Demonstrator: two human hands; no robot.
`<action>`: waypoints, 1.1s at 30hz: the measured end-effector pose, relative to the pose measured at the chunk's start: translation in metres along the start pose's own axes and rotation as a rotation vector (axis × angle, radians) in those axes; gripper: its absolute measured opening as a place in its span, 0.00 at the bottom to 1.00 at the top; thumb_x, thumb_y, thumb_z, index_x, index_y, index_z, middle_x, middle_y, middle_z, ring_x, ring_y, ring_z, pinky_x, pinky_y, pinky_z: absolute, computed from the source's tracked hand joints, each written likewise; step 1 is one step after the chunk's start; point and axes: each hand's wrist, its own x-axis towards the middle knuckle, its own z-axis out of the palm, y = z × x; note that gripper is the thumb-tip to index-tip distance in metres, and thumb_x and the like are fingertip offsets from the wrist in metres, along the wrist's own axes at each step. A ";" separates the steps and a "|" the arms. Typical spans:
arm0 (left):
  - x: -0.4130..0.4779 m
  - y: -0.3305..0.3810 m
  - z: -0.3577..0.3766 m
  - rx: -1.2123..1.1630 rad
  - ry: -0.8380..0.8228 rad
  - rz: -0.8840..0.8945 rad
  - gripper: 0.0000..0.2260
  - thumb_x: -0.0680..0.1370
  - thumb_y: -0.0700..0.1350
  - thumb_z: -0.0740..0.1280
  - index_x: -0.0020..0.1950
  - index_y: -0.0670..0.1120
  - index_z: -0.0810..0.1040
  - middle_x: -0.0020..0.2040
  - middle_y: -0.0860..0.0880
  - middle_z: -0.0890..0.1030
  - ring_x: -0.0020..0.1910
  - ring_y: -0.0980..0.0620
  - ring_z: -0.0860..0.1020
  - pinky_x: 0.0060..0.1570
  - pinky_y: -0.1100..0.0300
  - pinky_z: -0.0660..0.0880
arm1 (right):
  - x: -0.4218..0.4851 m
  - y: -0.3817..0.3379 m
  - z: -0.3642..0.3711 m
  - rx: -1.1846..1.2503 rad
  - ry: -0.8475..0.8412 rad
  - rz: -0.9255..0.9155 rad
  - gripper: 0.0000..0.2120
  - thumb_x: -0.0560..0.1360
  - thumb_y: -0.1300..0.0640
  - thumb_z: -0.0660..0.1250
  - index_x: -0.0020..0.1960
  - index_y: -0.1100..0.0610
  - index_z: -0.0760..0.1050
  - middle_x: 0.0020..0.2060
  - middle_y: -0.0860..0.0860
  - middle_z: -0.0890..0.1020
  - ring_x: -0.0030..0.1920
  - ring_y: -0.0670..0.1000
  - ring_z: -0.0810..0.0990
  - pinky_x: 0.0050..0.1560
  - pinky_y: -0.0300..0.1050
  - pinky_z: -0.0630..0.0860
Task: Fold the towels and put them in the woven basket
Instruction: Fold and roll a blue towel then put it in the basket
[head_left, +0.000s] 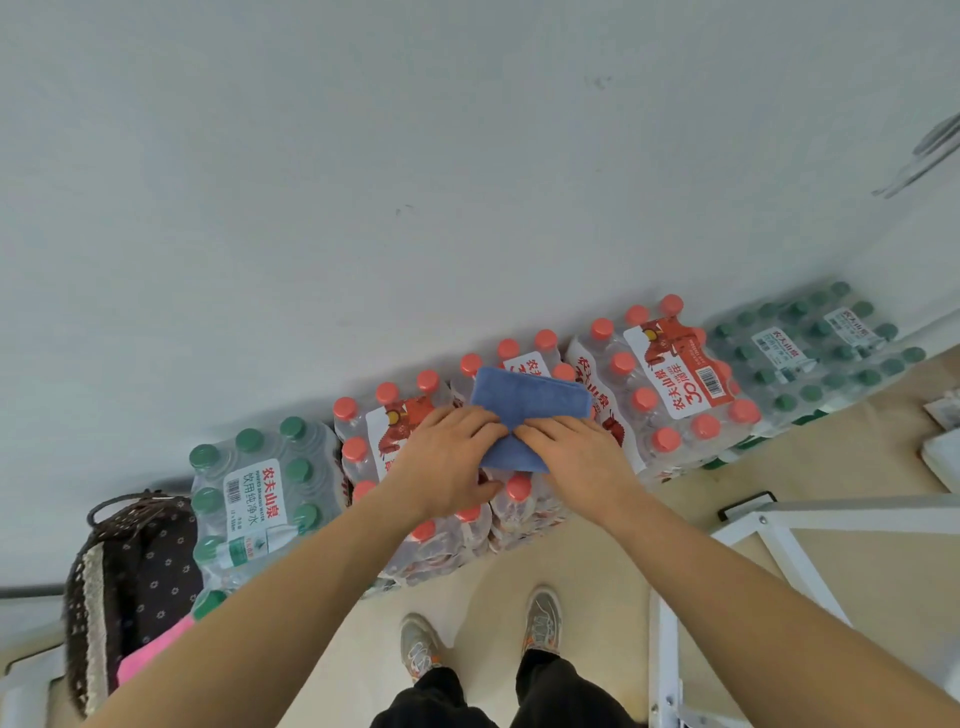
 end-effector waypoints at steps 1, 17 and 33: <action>-0.002 0.001 0.004 0.021 -0.032 0.027 0.21 0.68 0.52 0.71 0.59 0.48 0.79 0.57 0.51 0.81 0.56 0.48 0.79 0.55 0.52 0.75 | -0.003 0.004 -0.003 0.008 -0.022 -0.017 0.27 0.61 0.61 0.79 0.59 0.54 0.79 0.51 0.50 0.84 0.47 0.54 0.83 0.41 0.52 0.81; 0.026 -0.018 -0.018 -0.328 -0.249 -0.261 0.08 0.80 0.47 0.64 0.58 0.51 0.72 0.48 0.50 0.80 0.44 0.49 0.78 0.43 0.54 0.75 | -0.009 0.044 -0.030 0.275 -0.238 0.260 0.12 0.81 0.53 0.62 0.64 0.54 0.72 0.48 0.58 0.82 0.46 0.60 0.80 0.39 0.50 0.72; 0.064 -0.012 -0.001 -0.342 -0.070 -0.677 0.16 0.81 0.55 0.61 0.63 0.45 0.71 0.52 0.45 0.79 0.44 0.46 0.75 0.41 0.57 0.68 | 0.018 0.034 -0.015 0.494 -0.013 0.673 0.18 0.81 0.42 0.59 0.55 0.58 0.71 0.48 0.58 0.82 0.48 0.62 0.80 0.43 0.52 0.73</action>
